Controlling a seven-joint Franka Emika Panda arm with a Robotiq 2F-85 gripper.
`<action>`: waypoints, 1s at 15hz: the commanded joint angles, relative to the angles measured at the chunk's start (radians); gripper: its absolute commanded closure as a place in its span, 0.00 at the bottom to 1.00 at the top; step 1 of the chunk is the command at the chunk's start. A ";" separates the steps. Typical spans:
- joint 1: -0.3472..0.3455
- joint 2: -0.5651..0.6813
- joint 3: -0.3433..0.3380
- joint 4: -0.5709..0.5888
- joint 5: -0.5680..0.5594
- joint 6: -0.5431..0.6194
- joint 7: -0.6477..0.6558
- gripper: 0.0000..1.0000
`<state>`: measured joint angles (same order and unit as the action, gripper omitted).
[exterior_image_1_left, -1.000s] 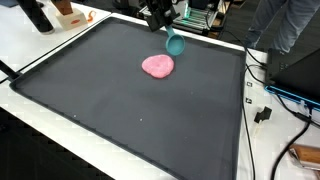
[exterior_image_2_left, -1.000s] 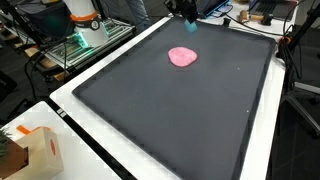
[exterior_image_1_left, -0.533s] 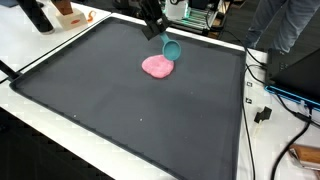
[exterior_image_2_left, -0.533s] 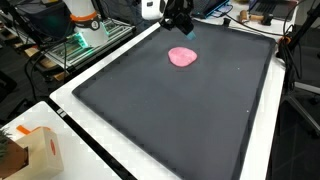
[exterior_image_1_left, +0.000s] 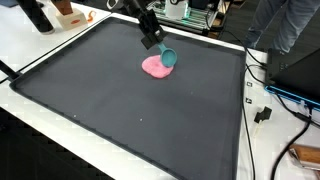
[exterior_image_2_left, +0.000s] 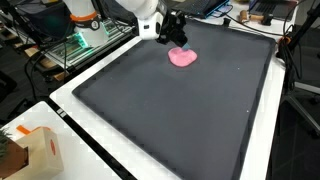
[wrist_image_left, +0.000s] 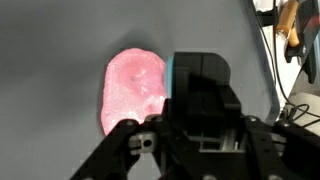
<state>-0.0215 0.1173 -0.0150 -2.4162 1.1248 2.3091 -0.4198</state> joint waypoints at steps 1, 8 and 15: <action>-0.023 0.043 -0.004 0.015 0.059 -0.025 -0.107 0.75; -0.030 0.131 -0.013 0.050 0.027 -0.023 -0.094 0.75; -0.016 0.187 -0.019 0.086 -0.034 0.016 -0.009 0.75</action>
<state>-0.0506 0.2289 -0.0260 -2.3473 1.1524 2.2721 -0.4587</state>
